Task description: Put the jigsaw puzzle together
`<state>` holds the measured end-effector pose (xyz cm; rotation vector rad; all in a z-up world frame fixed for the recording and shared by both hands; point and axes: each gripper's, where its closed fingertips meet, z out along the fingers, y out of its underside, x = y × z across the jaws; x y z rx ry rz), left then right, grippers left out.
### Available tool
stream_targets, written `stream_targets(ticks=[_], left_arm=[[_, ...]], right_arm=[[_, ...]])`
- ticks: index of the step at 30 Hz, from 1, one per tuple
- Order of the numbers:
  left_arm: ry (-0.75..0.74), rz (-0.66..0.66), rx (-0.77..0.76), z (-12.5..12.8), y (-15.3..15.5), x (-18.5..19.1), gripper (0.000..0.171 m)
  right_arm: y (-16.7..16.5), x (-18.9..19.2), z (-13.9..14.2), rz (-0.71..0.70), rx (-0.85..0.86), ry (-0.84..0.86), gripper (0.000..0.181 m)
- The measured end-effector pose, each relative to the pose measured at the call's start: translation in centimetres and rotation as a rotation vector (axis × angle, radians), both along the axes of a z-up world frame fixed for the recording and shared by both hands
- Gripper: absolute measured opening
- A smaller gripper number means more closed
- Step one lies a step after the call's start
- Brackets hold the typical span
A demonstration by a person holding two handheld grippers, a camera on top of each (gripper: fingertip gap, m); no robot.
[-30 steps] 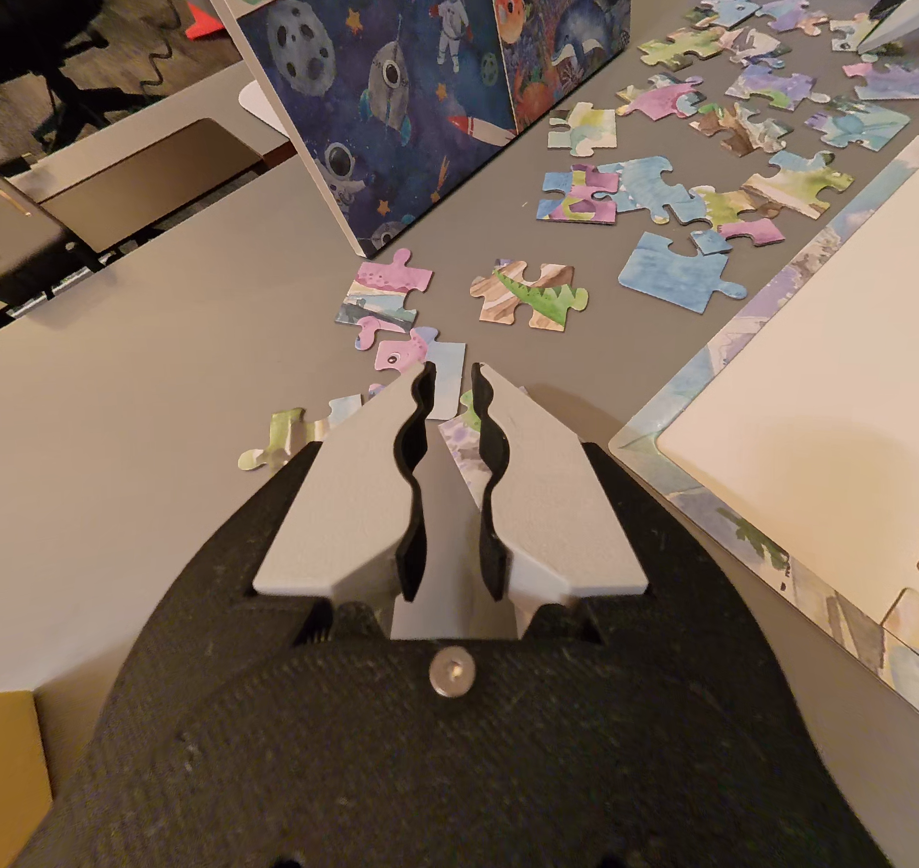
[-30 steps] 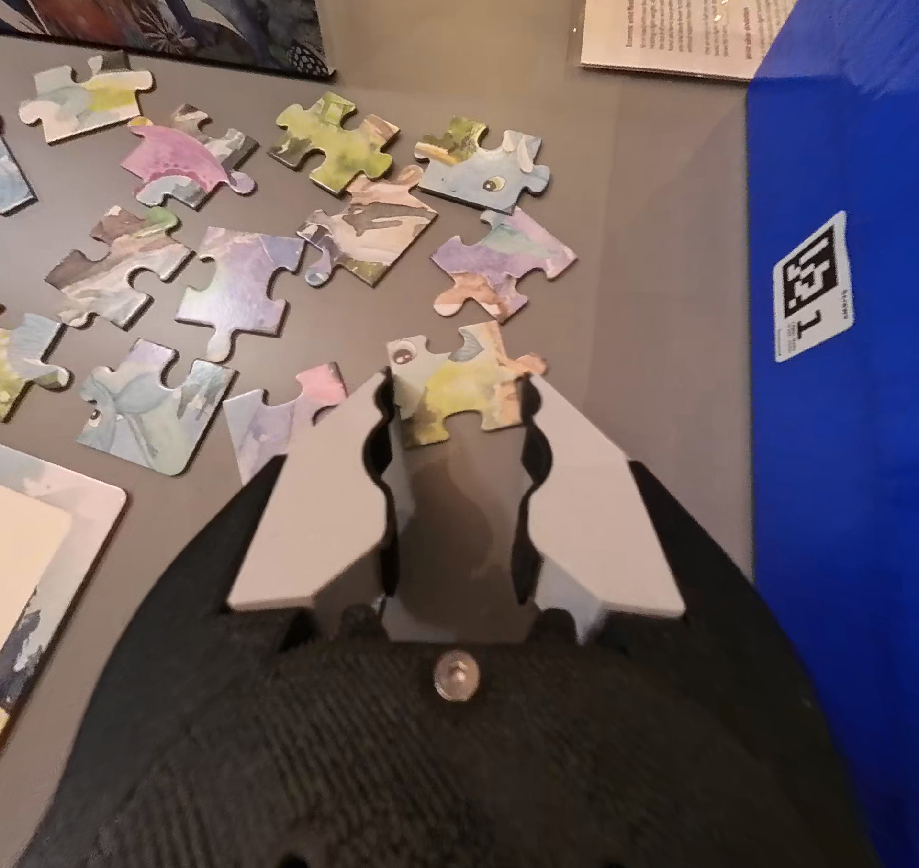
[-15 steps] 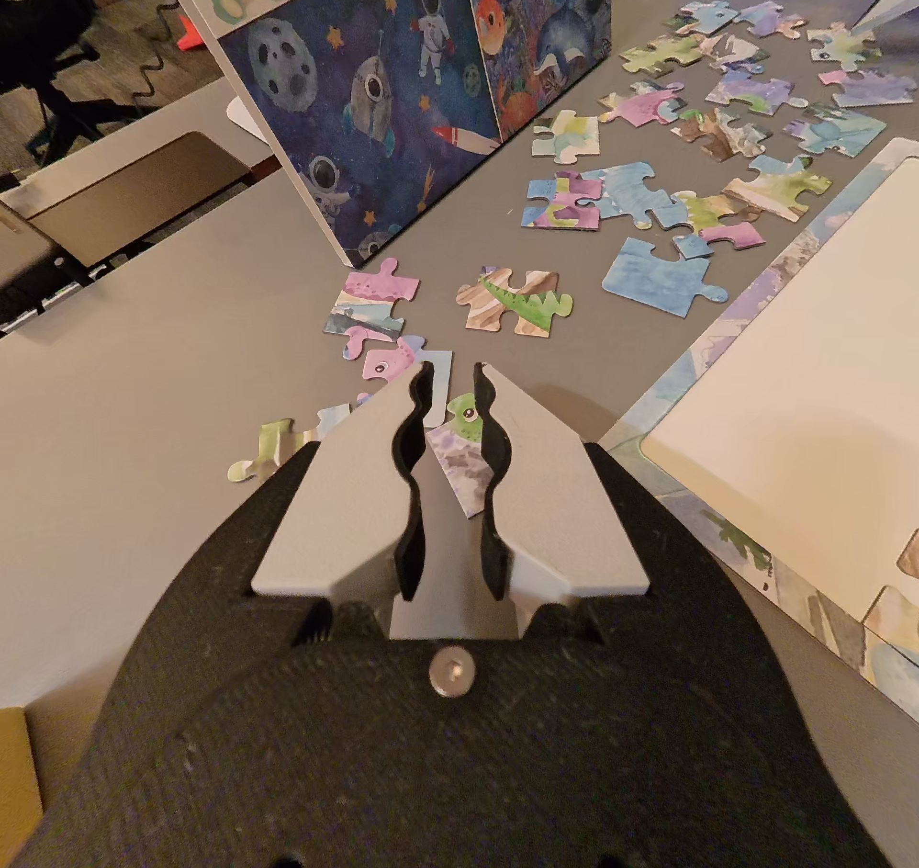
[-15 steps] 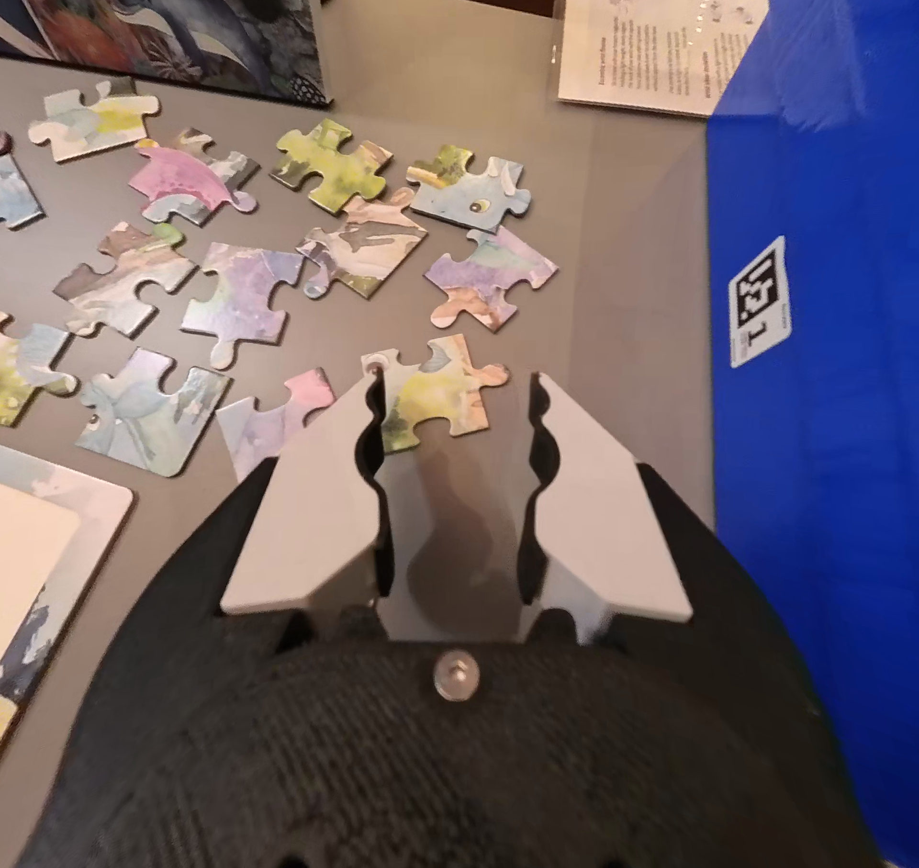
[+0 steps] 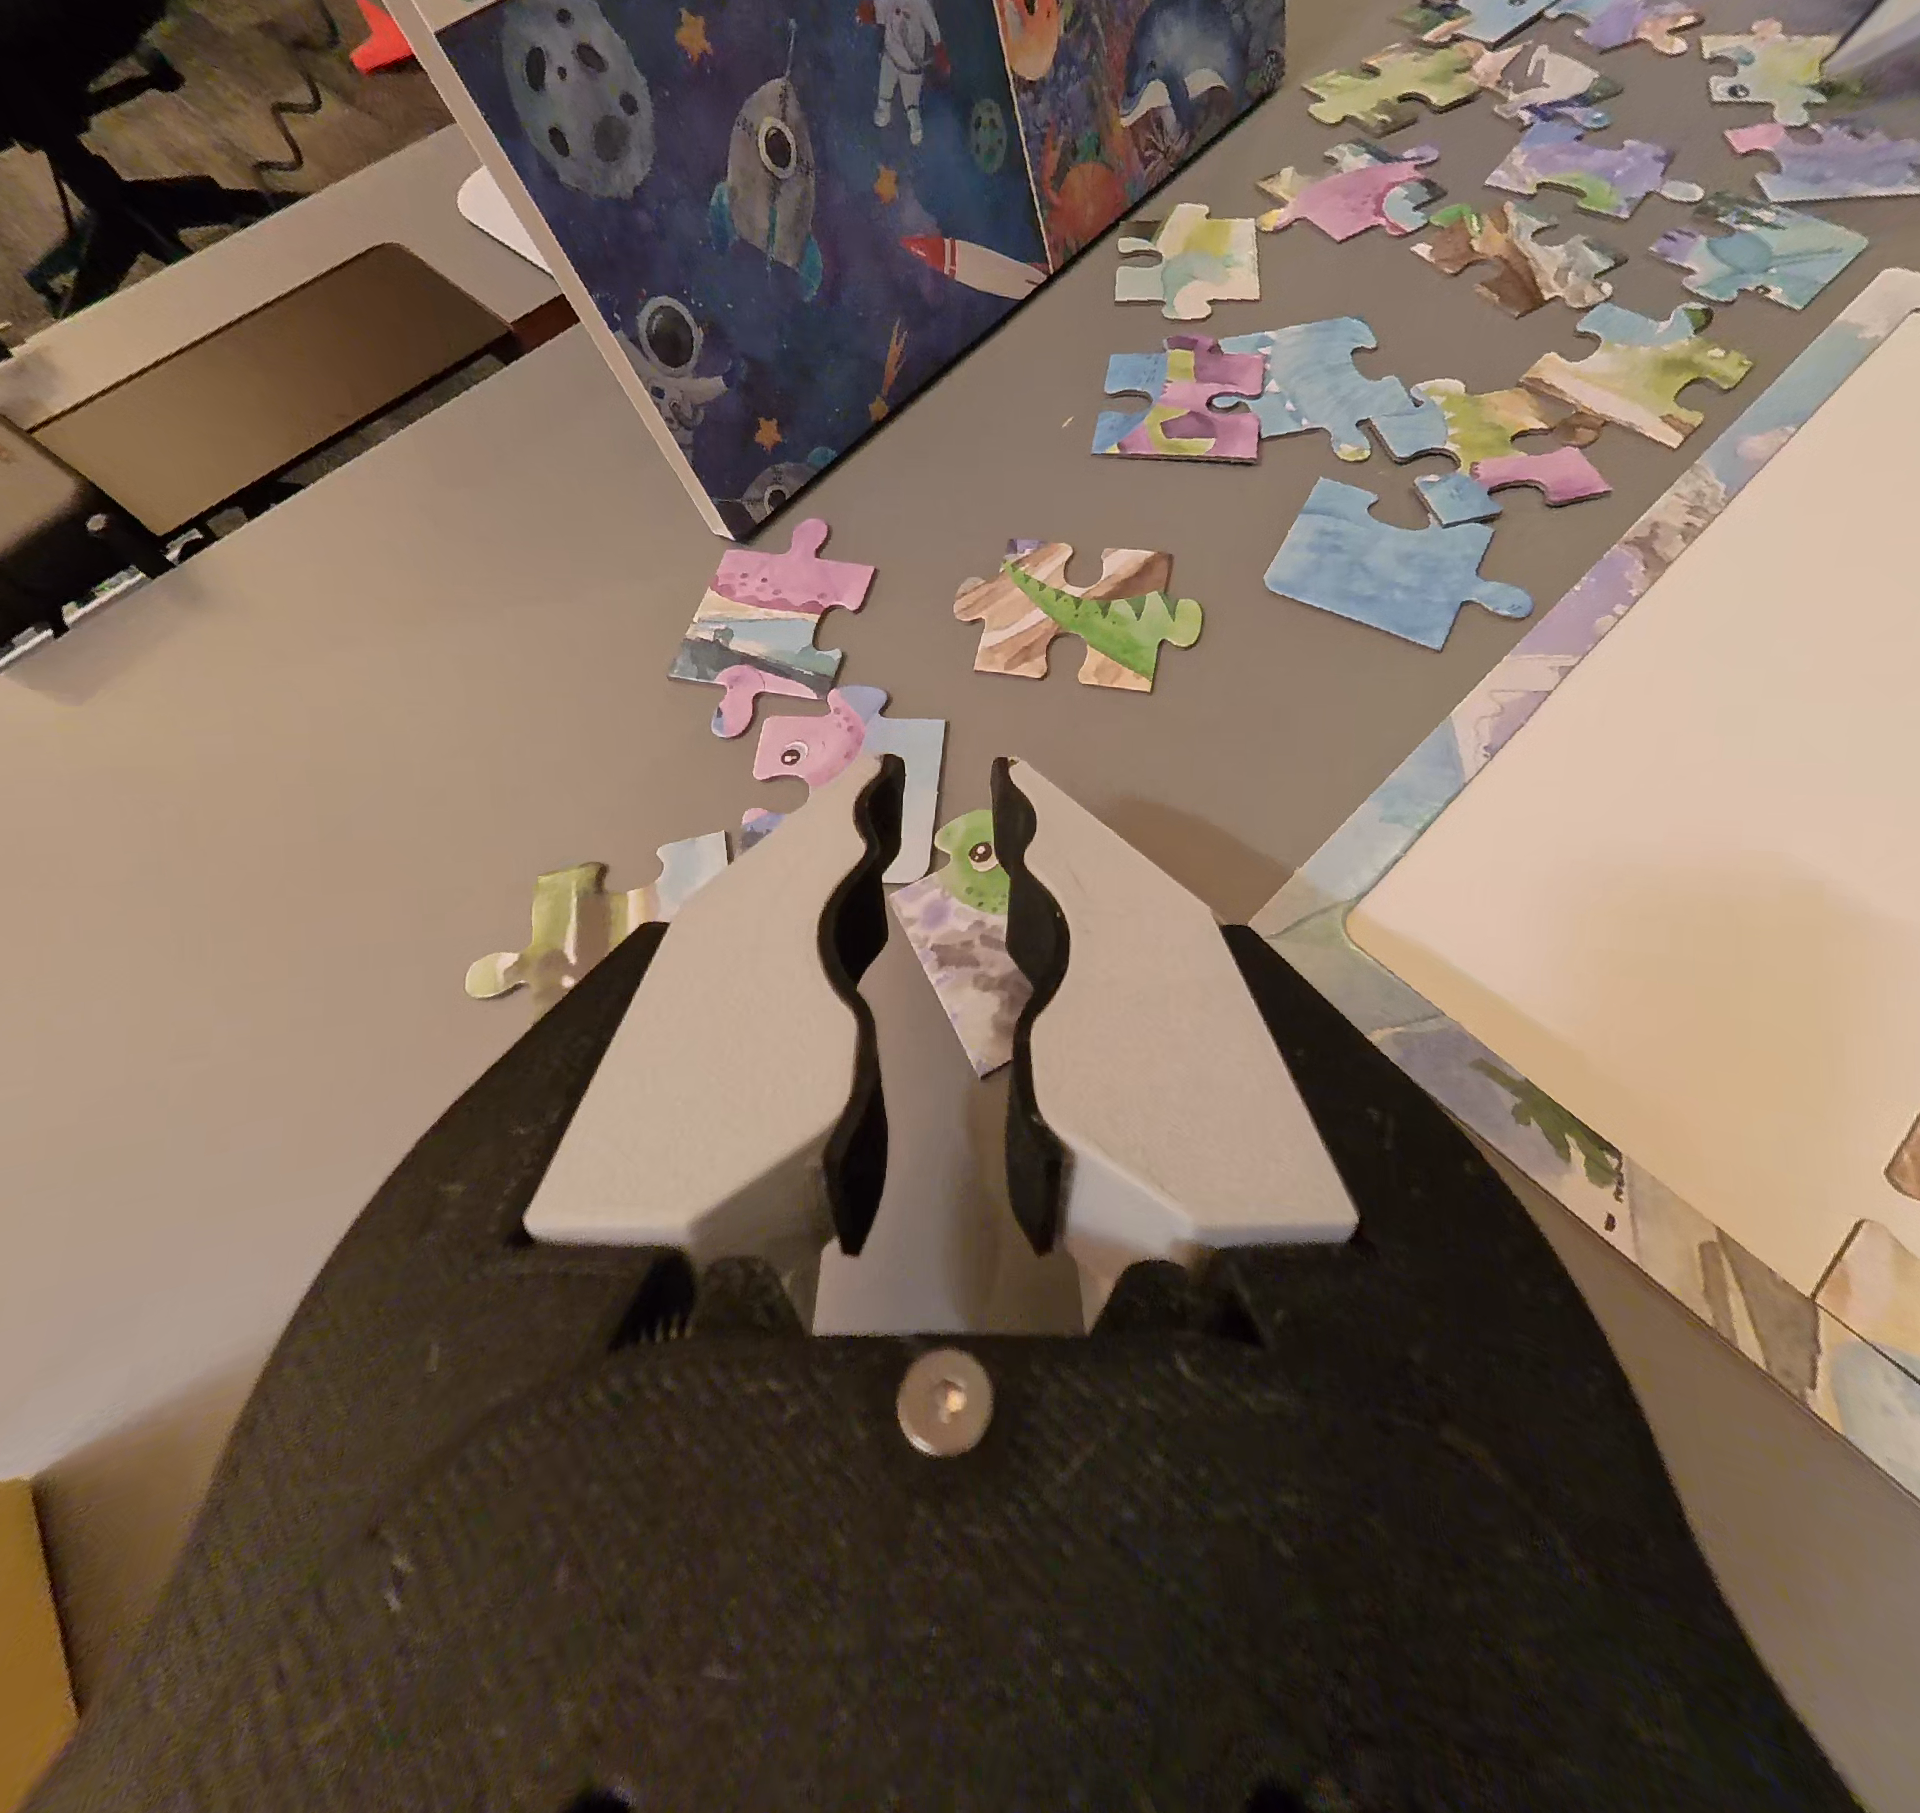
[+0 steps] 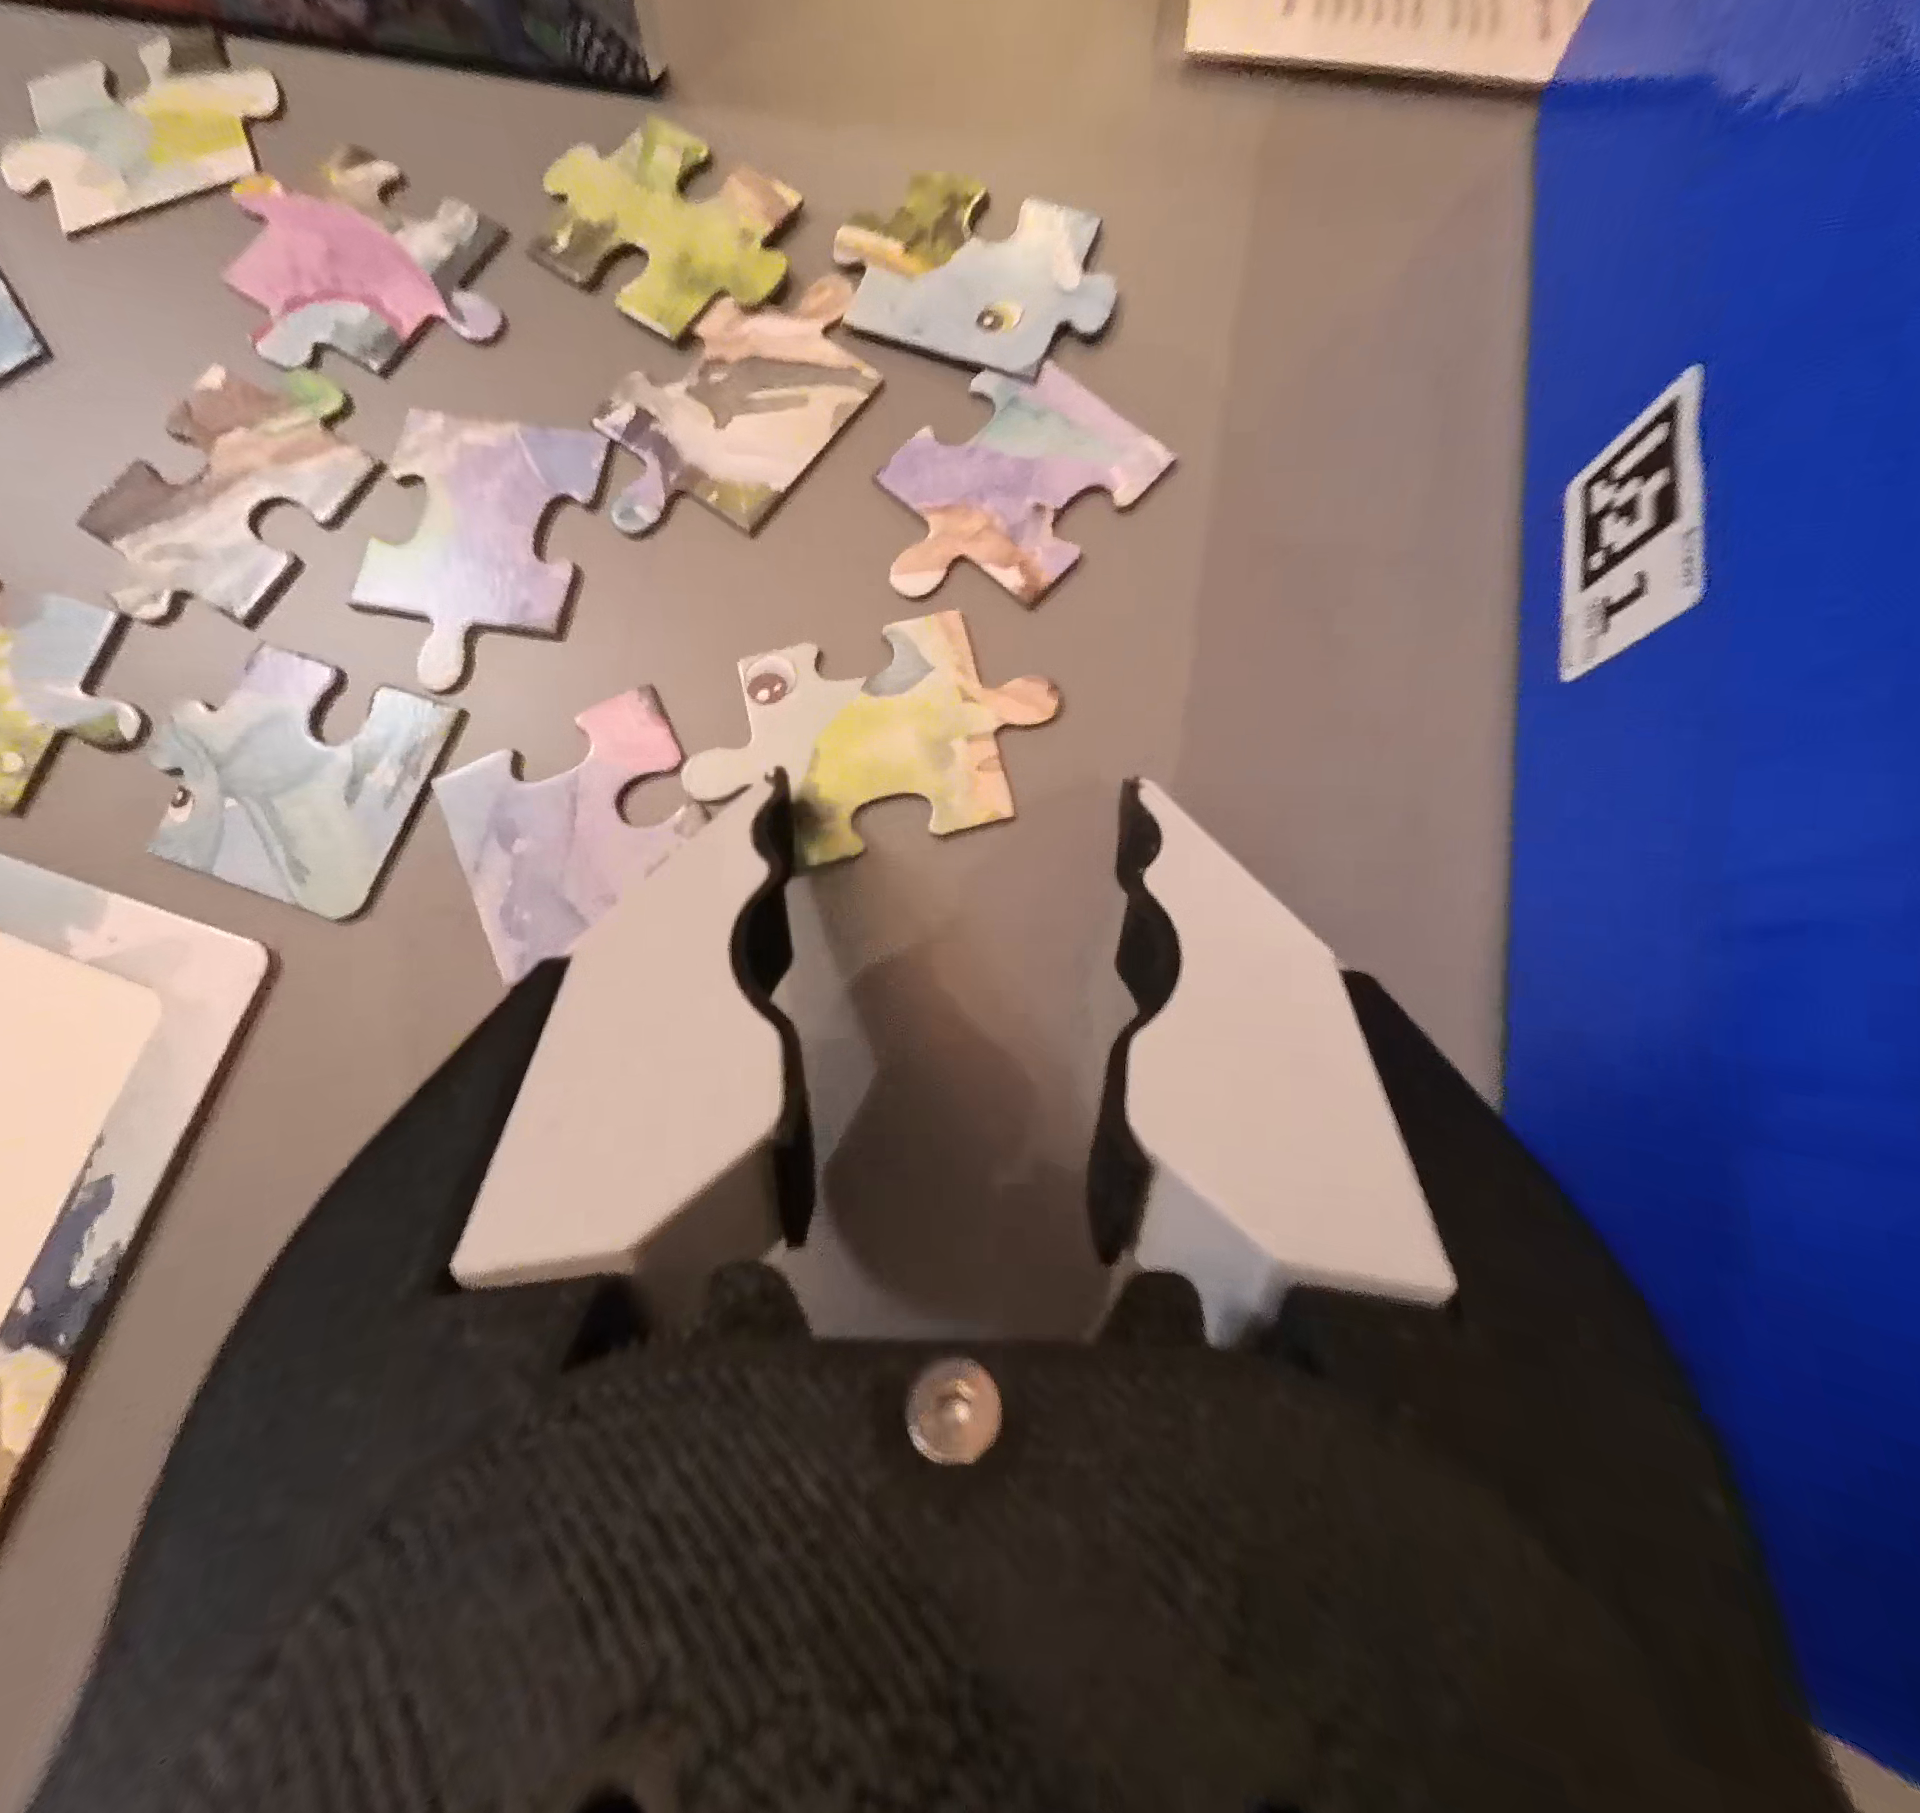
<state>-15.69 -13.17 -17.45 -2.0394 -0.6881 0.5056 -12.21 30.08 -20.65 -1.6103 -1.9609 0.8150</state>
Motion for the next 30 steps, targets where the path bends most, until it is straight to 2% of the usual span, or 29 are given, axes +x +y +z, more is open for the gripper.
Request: stream_targets(ticks=[5,8,18,23,27,30], left_arm=[[-0.002,-0.002,-0.002,0.0,0.0,0.0,0.016],[0.0,-0.005,-0.012,-0.1,0.1,0.1,0.016],[0.002,-0.01,-0.018,-0.2,0.2,0.2,0.016],[0.001,-0.016,-0.019,-0.1,0.4,0.3,0.016],[0.007,-0.028,-0.021,0.0,0.7,0.6,0.017],[0.001,-0.06,-0.01,0.3,1.4,1.1,0.017]], right_arm=[[-1.2,0.1,-0.3,0.089,0.018,0.002,0.065],[-1.9,0.1,-0.2,0.121,0.007,0.015,0.045],[-1.7,0.2,-0.1,0.111,0.005,0.01,0.045],[-2.5,0.1,1.7,0.13,-0.084,0.075,0.044],[-6.2,0.4,4.7,0.267,-0.194,0.186,0.045],[-11.7,1.6,6.9,0.472,-0.231,0.267,0.045]])
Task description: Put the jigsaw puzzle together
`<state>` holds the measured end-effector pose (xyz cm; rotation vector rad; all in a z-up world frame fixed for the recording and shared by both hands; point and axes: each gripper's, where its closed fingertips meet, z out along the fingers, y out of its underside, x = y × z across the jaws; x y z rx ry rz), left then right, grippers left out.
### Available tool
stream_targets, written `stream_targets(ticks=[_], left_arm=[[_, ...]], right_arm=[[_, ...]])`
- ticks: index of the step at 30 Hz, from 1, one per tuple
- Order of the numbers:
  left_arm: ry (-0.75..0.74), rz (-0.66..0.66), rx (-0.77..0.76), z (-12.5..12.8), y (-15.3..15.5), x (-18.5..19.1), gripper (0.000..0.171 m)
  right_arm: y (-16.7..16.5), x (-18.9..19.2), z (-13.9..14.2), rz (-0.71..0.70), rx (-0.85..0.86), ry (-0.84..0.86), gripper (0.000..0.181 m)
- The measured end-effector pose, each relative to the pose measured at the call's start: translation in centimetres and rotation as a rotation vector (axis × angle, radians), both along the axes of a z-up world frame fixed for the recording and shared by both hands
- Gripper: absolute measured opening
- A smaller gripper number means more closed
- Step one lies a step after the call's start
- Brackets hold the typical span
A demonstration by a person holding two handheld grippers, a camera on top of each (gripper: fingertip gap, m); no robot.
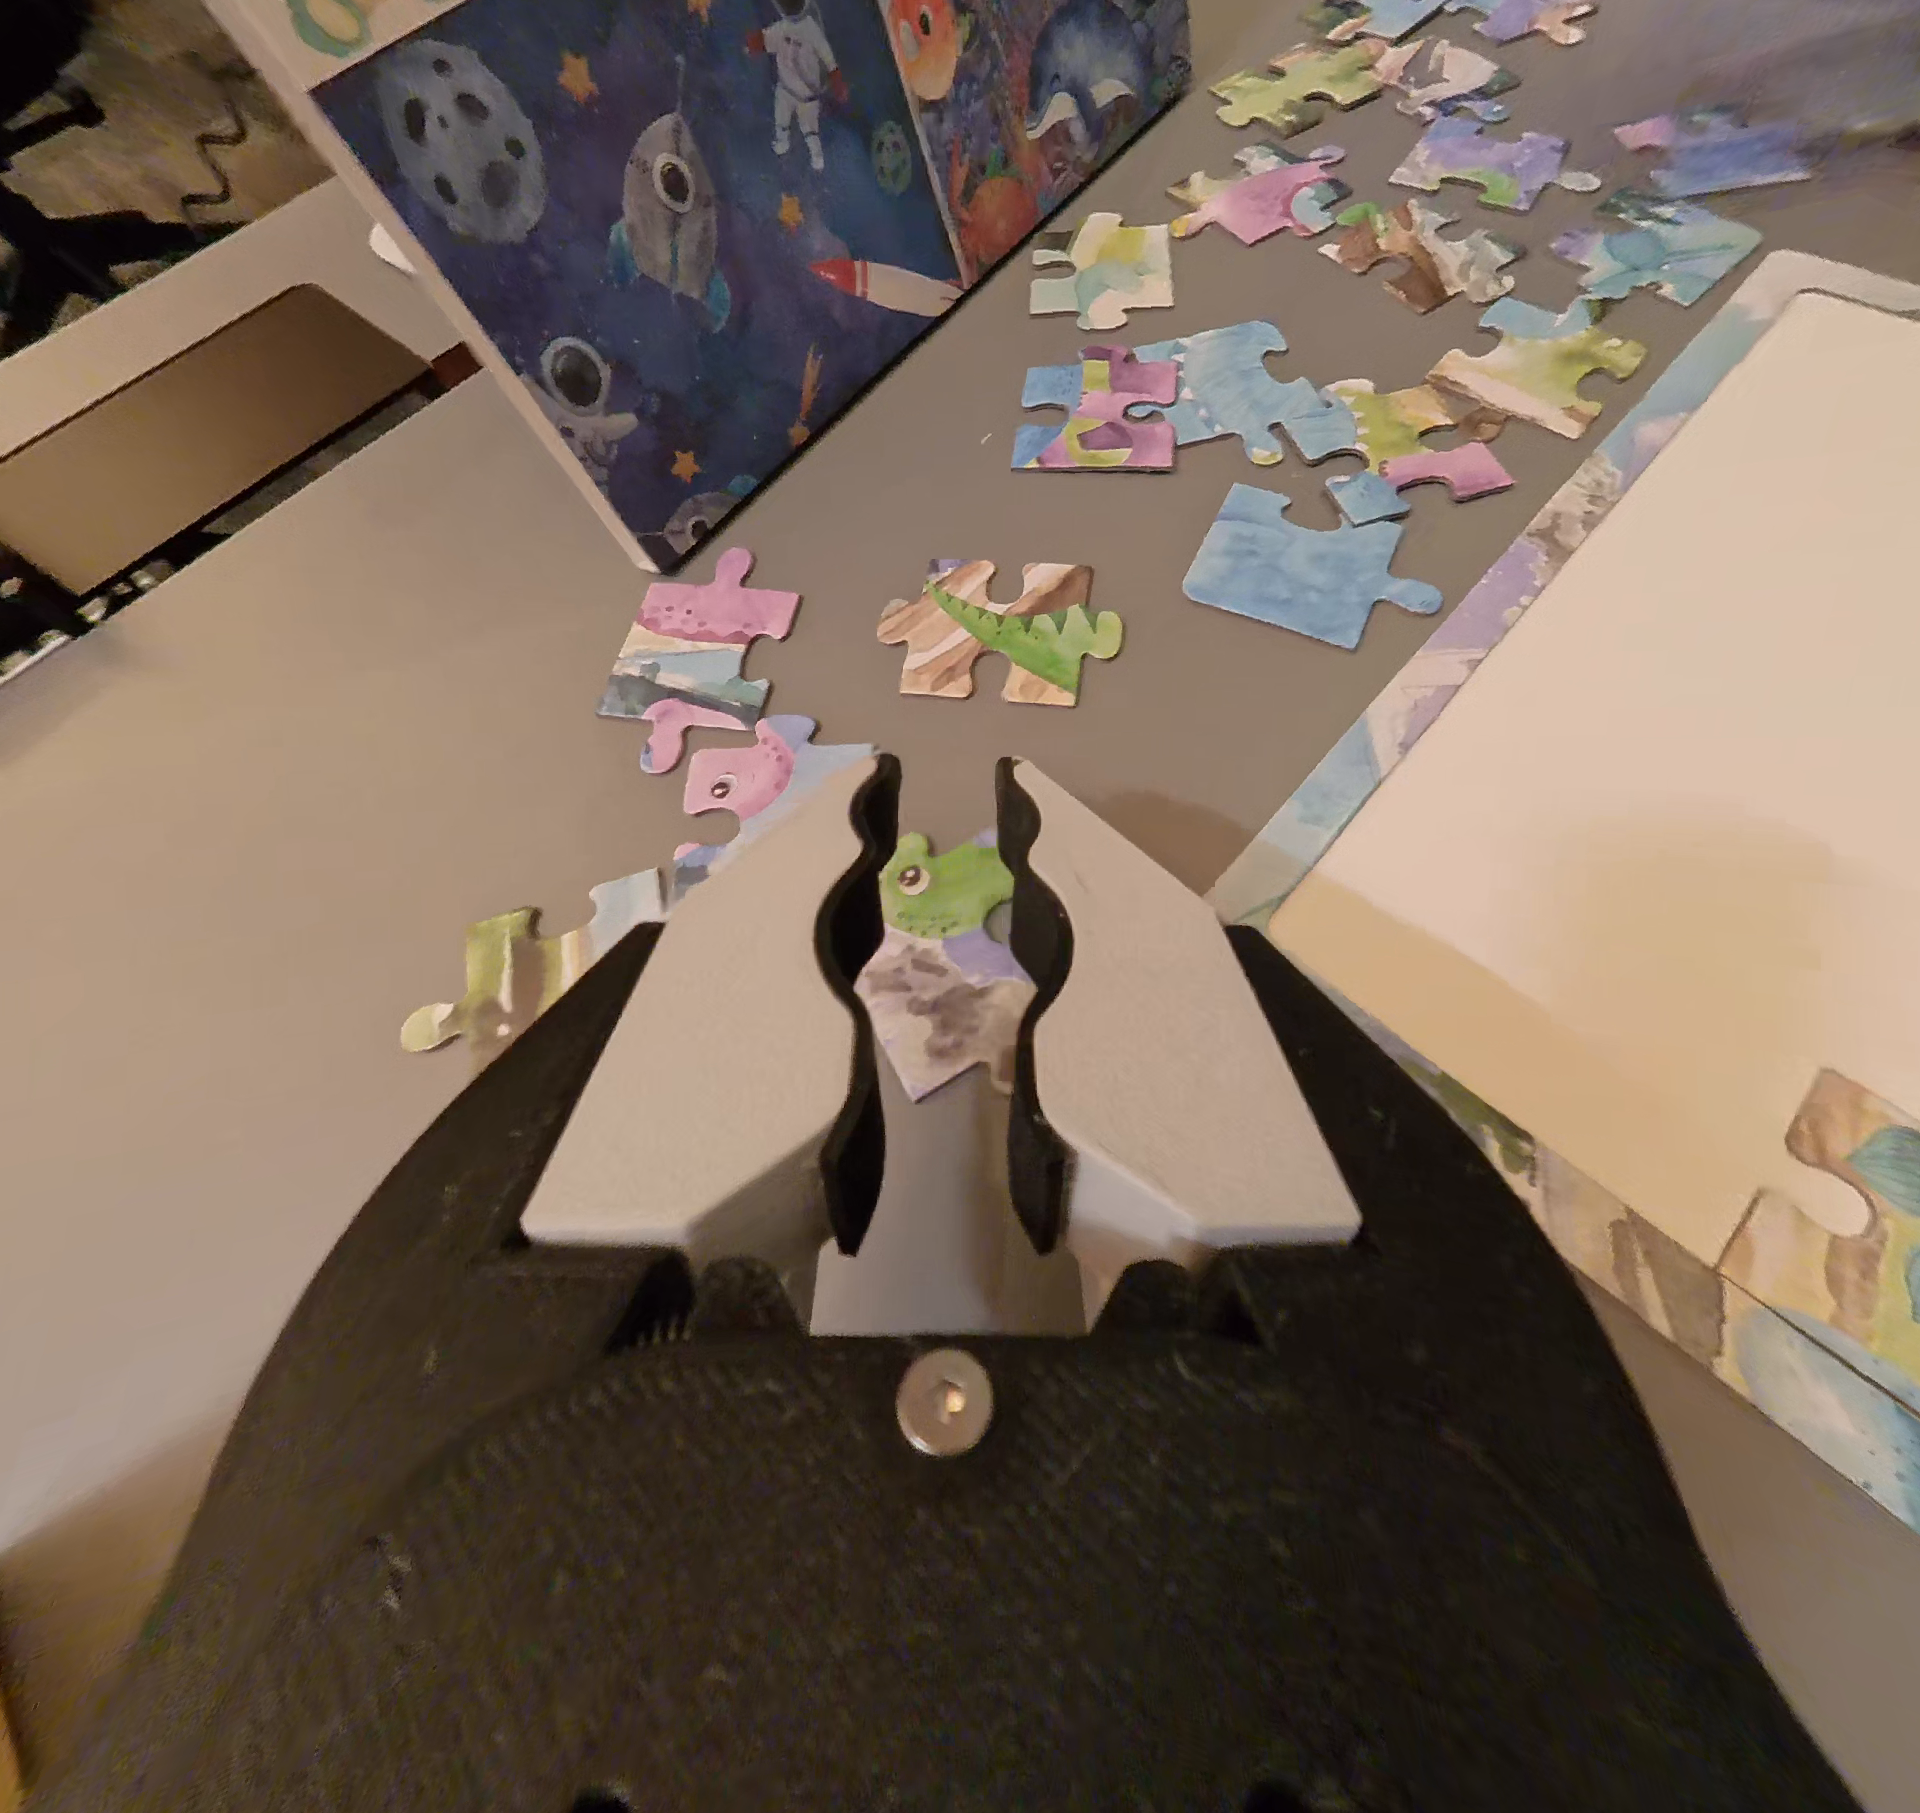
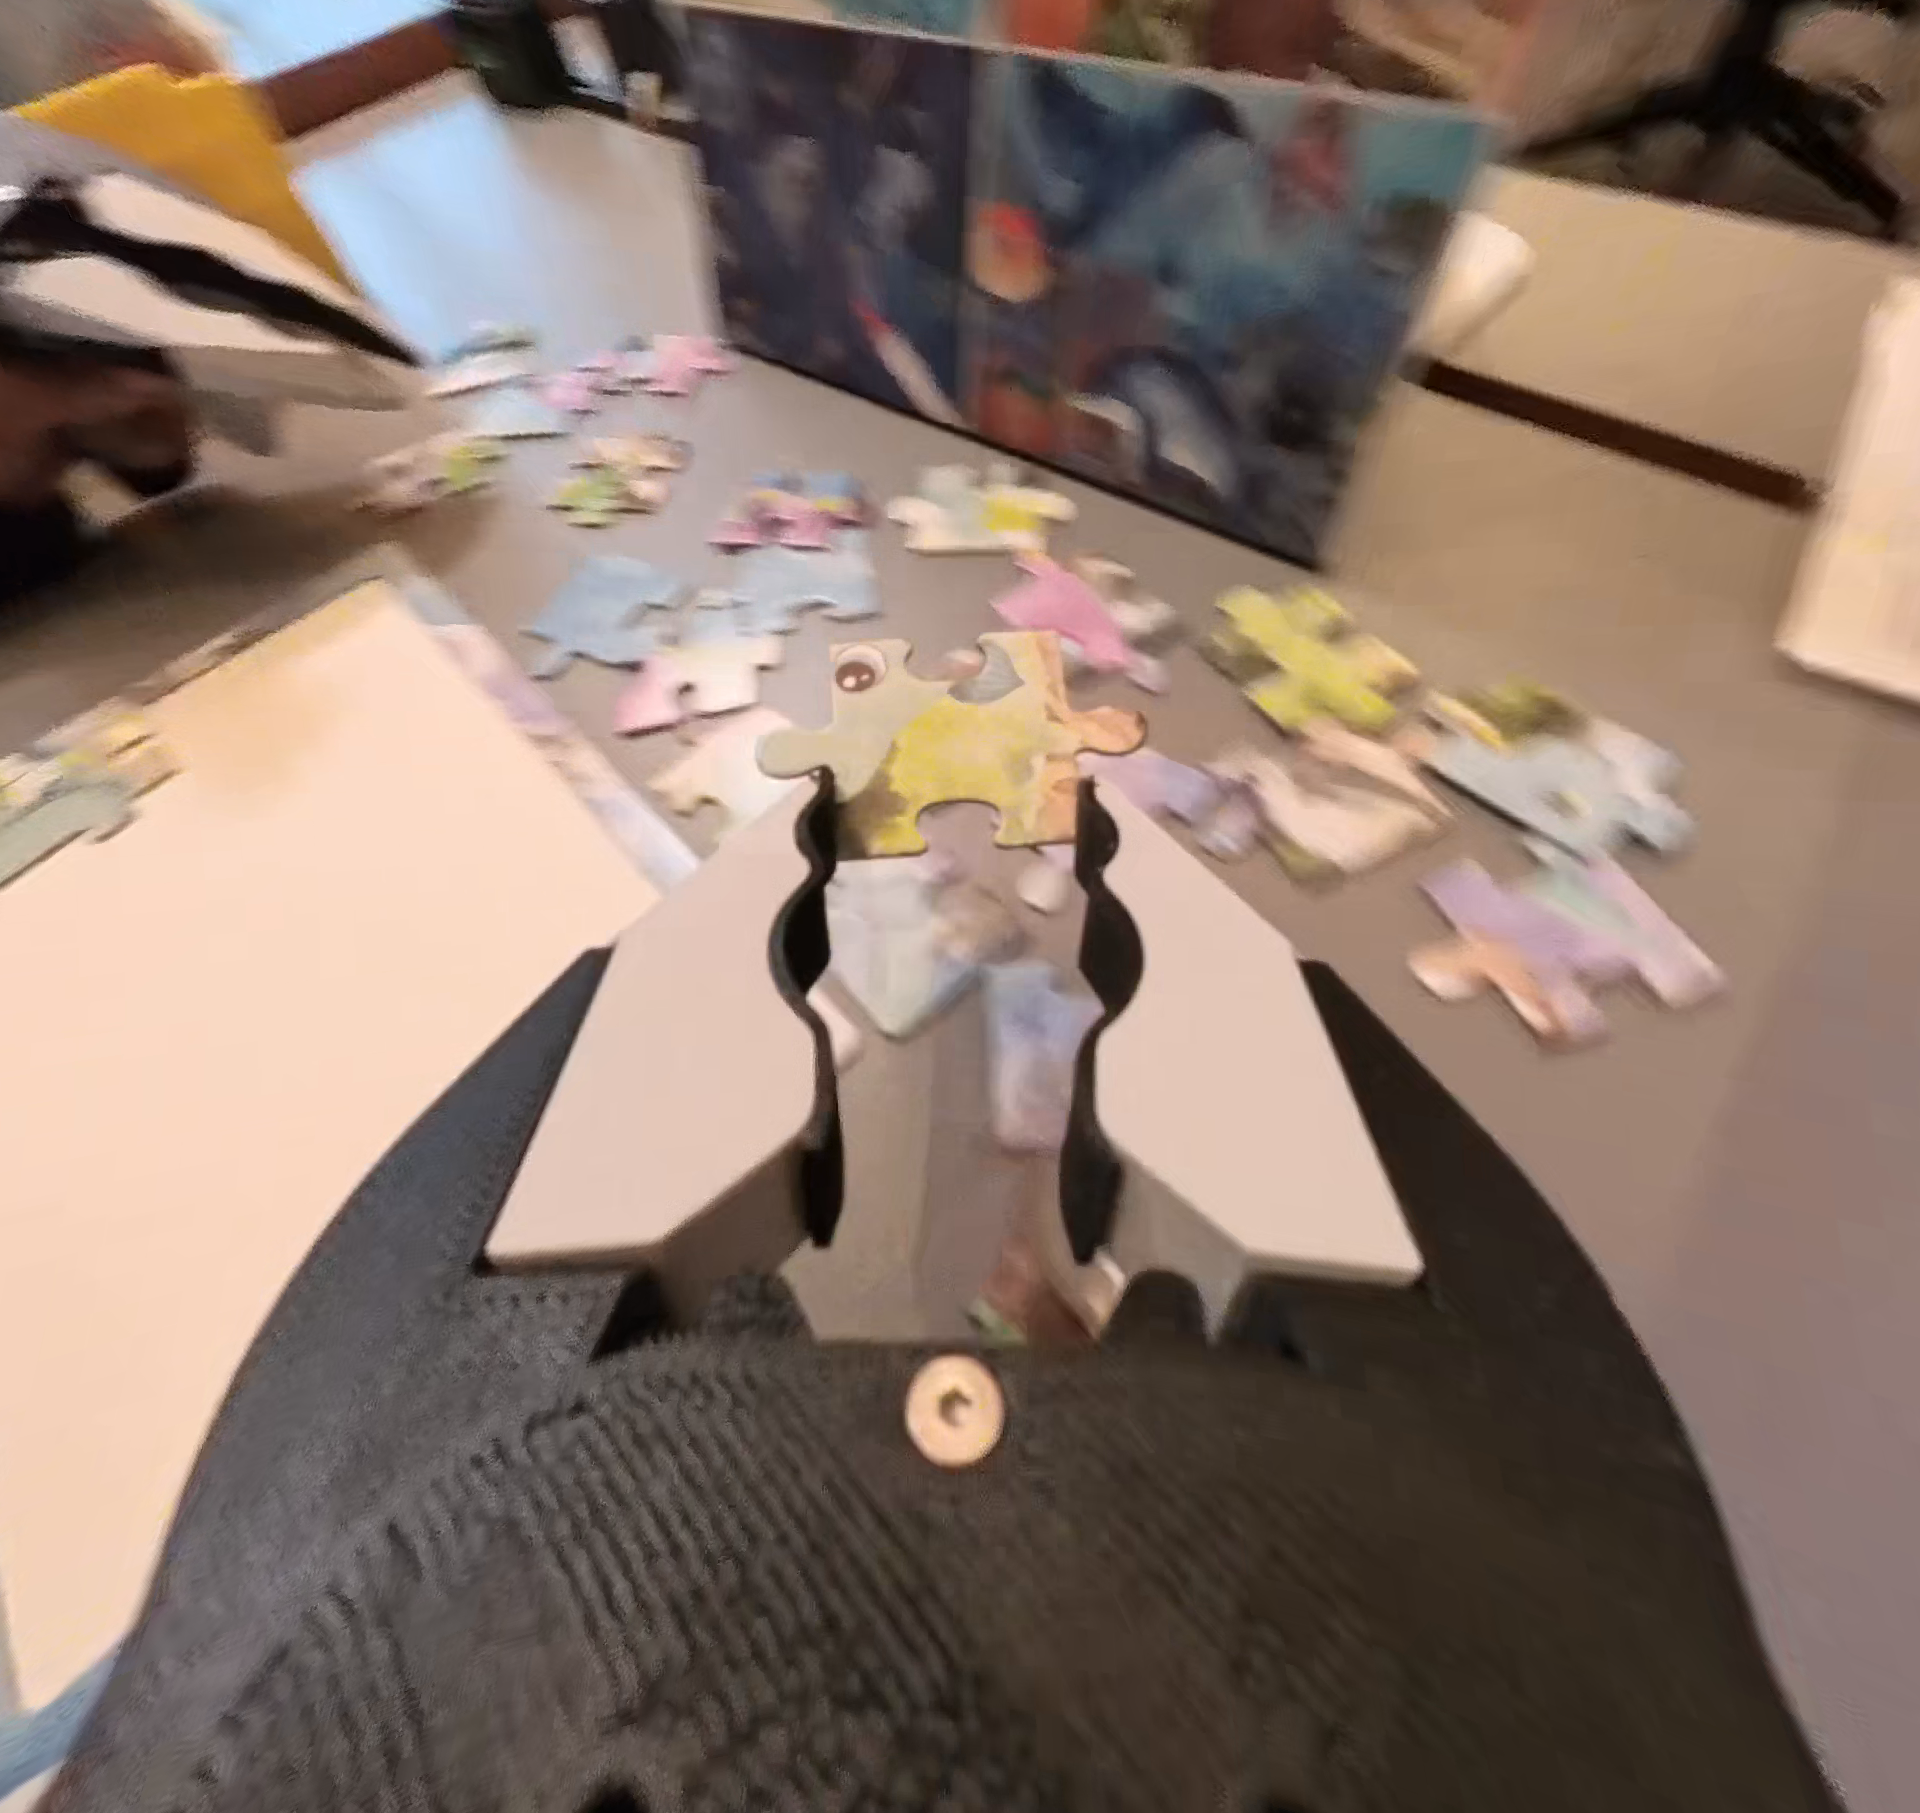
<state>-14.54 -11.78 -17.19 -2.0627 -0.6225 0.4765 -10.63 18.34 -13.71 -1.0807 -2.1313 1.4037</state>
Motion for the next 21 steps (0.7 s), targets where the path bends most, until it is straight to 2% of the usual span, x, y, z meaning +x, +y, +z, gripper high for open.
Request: stream_targets(ticks=[2,6,10,13,15,18,21], left_arm=[[-0.027,-0.084,0.026,0.2,1.2,1.3,0.016],[-0.191,-0.464,0.107,0.8,4.9,7.9,0.012],[-0.302,-0.732,0.094,1.5,6.5,14.0,0.011],[-0.336,-0.812,0.03,0.4,6.4,15.6,0.001],[-0.417,-0.834,-0.012,-0.7,5.6,16.2,0.0],[-0.537,-0.885,-0.006,-0.9,4.9,17.2,0.0],[-0.571,-0.917,-0.043,-1.5,4.6,18.0,0.0]], right_arm=[[-4.4,1.4,0.4,0.146,0.031,0.042,0.044],[-13.5,5.8,-0.6,0.465,0.111,0.067,0.045],[-19.5,10.3,-2.9,0.689,0.186,0.034,0.045],[-21.7,12.3,-4.5,0.773,0.266,0.009,0.045],[-22.3,12.9,-5.2,0.794,0.307,0.006,0.045],[-22.7,13.6,-5.6,0.821,0.321,-0.01,0.045],[-22.8,14.1,-5.9,0.841,0.323,-0.031,0.045]])
